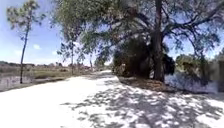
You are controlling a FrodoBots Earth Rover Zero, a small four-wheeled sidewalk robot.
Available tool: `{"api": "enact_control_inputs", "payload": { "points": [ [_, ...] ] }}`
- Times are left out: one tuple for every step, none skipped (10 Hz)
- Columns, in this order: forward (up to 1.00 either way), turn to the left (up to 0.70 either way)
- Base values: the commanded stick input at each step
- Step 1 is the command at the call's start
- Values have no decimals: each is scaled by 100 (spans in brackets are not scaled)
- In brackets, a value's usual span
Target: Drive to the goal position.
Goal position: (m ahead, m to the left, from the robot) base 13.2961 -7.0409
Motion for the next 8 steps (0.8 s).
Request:
{"api": "enact_control_inputs", "payload": {
  "points": [
    [70, 9],
    [70, 35],
    [70, 25],
    [70, 0],
    [70, 0],
    [70, 0],
    [70, 0],
    [70, 0]
  ]
}}
